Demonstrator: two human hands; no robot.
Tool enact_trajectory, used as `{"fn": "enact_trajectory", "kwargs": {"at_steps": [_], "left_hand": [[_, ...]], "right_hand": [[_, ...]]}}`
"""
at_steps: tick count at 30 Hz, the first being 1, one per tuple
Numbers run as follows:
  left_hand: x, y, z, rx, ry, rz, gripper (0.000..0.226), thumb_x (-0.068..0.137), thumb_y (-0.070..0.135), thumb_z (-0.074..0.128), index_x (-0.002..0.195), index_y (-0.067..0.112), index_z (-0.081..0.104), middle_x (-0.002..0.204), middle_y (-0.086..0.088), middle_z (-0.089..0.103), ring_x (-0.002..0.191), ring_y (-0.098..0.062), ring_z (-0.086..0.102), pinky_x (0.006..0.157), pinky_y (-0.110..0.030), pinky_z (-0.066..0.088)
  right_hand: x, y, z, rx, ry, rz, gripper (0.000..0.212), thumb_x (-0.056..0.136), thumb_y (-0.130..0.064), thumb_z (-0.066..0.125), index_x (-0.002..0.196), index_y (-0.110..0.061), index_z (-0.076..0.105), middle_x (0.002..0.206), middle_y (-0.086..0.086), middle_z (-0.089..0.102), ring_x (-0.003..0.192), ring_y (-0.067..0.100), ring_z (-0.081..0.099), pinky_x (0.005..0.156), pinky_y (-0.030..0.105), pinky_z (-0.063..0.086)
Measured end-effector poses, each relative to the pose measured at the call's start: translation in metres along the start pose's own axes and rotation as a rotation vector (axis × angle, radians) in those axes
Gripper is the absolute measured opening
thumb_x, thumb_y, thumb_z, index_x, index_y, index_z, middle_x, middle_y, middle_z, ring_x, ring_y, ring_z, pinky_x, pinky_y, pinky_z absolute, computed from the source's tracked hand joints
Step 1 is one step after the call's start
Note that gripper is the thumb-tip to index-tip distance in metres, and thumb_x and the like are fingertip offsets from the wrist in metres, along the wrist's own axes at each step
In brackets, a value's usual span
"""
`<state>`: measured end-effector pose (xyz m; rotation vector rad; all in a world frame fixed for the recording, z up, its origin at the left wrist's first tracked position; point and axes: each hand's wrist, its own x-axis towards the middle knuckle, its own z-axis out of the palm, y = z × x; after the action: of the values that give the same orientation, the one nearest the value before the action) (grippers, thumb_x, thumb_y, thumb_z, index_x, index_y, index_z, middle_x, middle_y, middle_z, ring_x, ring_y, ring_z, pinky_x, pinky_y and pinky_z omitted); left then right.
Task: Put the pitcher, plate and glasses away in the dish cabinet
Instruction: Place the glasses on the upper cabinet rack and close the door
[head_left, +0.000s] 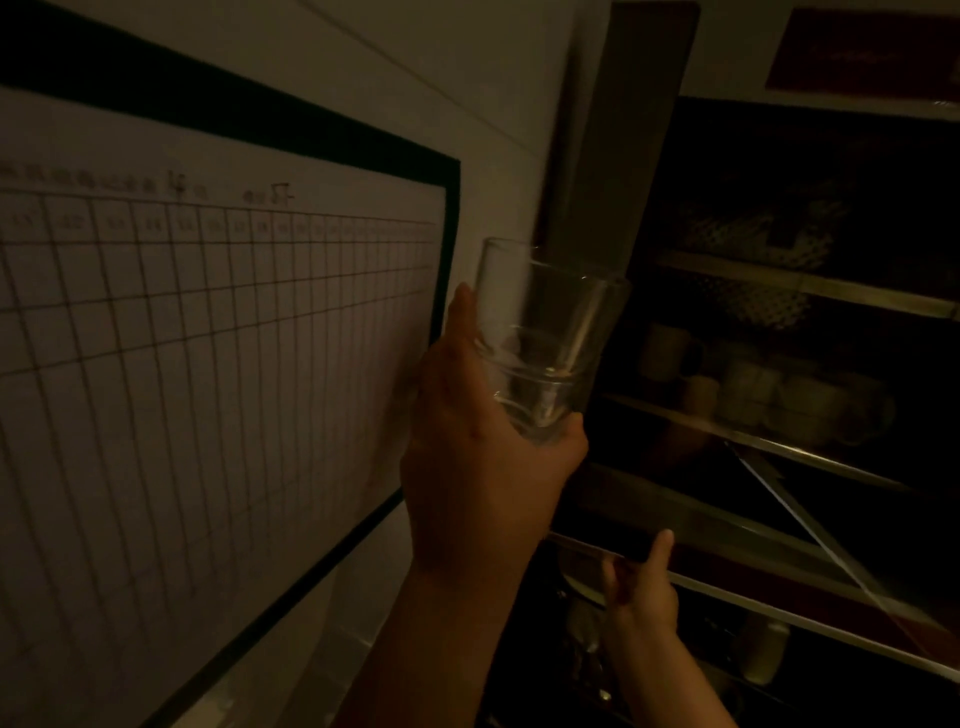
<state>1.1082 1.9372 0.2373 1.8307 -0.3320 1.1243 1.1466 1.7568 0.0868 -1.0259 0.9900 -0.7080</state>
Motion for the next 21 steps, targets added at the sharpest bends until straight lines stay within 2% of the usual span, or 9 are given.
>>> {"fn": "enact_trajectory", "kwargs": {"at_steps": [1, 3, 5, 8, 11, 14, 16, 18, 21], "left_hand": [[0.0, 0.0, -0.001, 0.009, 0.011, -0.008, 0.109, 0.056, 0.05, 0.073, 0.147, 0.019, 0.021, 0.136, -0.005, 0.043, 0.116, -0.006, 0.038, 0.081, -0.019, 0.037], [0.0, 0.002, -0.003, 0.03, 0.026, -0.021, 0.109, 0.055, 0.049, 0.073, 0.146, 0.018, 0.023, 0.136, -0.007, 0.044, 0.118, -0.018, 0.044, 0.083, -0.025, 0.037], [0.001, 0.004, -0.006, 0.057, 0.041, -0.029, 0.109, 0.054, 0.049, 0.073, 0.145, 0.018, 0.024, 0.135, -0.006, 0.044, 0.117, -0.016, 0.042, 0.082, -0.025, 0.037], [0.001, 0.01, -0.012, 0.065, 0.047, -0.053, 0.11, 0.054, 0.049, 0.074, 0.146, 0.022, 0.02, 0.136, -0.002, 0.04, 0.116, -0.002, 0.032, 0.082, -0.025, 0.04], [0.0, 0.012, -0.019, 0.077, 0.031, -0.069, 0.11, 0.056, 0.05, 0.074, 0.146, 0.023, 0.019, 0.137, -0.001, 0.037, 0.115, 0.001, 0.029, 0.084, -0.026, 0.039], [-0.001, 0.014, -0.027, 0.072, 0.017, -0.105, 0.111, 0.055, 0.049, 0.076, 0.146, 0.026, 0.016, 0.138, -0.002, 0.039, 0.12, -0.01, 0.038, 0.083, -0.027, 0.041], [-0.002, 0.016, -0.03, 0.062, 0.01, -0.111, 0.112, 0.055, 0.048, 0.077, 0.146, 0.029, 0.014, 0.139, -0.001, 0.038, 0.122, -0.018, 0.043, 0.082, -0.029, 0.042], [-0.002, 0.017, -0.031, 0.063, -0.006, -0.103, 0.113, 0.056, 0.046, 0.079, 0.146, 0.03, 0.013, 0.142, -0.002, 0.036, 0.126, -0.019, 0.04, 0.085, -0.03, 0.042], [-0.001, 0.017, -0.031, 0.071, -0.007, -0.104, 0.113, 0.056, 0.043, 0.08, 0.147, 0.027, 0.014, 0.143, -0.005, 0.036, 0.127, -0.021, 0.04, 0.084, -0.03, 0.041]], "right_hand": [[0.005, 0.002, -0.002, -0.063, -0.007, -0.056, 0.055, 0.093, -0.045, 0.05, 0.131, -0.006, 0.046, 0.134, 0.013, 0.05, 0.119, 0.027, 0.052, 0.097, 0.033, 0.045], [-0.004, -0.002, -0.012, 0.083, 0.079, -0.032, 0.031, 0.097, -0.027, 0.046, 0.119, -0.007, 0.052, 0.128, 0.017, 0.053, 0.112, 0.03, 0.054, 0.089, 0.033, 0.046], [-0.013, -0.007, -0.016, 0.134, 0.246, -0.182, 0.018, 0.093, -0.007, 0.043, 0.107, -0.01, 0.052, 0.12, 0.016, 0.053, 0.105, 0.027, 0.054, 0.079, 0.026, 0.045], [-0.06, -0.049, -0.006, 0.136, -0.023, -0.604, 0.031, 0.092, -0.004, 0.047, 0.119, -0.019, 0.046, 0.117, 0.003, 0.049, 0.102, 0.014, 0.051, 0.085, 0.026, 0.045], [-0.089, -0.106, 0.008, -0.143, -0.332, -1.284, 0.033, 0.088, 0.002, 0.05, 0.118, -0.012, 0.051, 0.121, 0.009, 0.05, 0.116, 0.019, 0.048, 0.099, 0.037, 0.041], [-0.108, -0.177, 0.024, -0.434, -0.355, -1.826, 0.041, 0.084, 0.007, 0.05, 0.125, -0.001, 0.052, 0.131, 0.018, 0.049, 0.125, 0.027, 0.041, 0.106, 0.036, 0.034], [-0.117, -0.214, 0.039, -0.673, -0.336, -2.117, 0.046, 0.082, 0.008, 0.054, 0.127, 0.0, 0.052, 0.133, 0.02, 0.05, 0.126, 0.036, 0.042, 0.104, 0.046, 0.038], [-0.123, -0.241, 0.055, -0.957, -0.347, -2.301, 0.05, 0.08, 0.002, 0.059, 0.129, 0.0, 0.051, 0.135, 0.021, 0.05, 0.127, 0.04, 0.043, 0.103, 0.053, 0.038], [-0.122, -0.258, 0.072, -1.379, -0.403, -2.396, 0.051, 0.087, -0.011, 0.048, 0.137, -0.003, 0.043, 0.144, 0.017, 0.04, 0.136, 0.037, 0.031, 0.112, 0.049, 0.021]]}}
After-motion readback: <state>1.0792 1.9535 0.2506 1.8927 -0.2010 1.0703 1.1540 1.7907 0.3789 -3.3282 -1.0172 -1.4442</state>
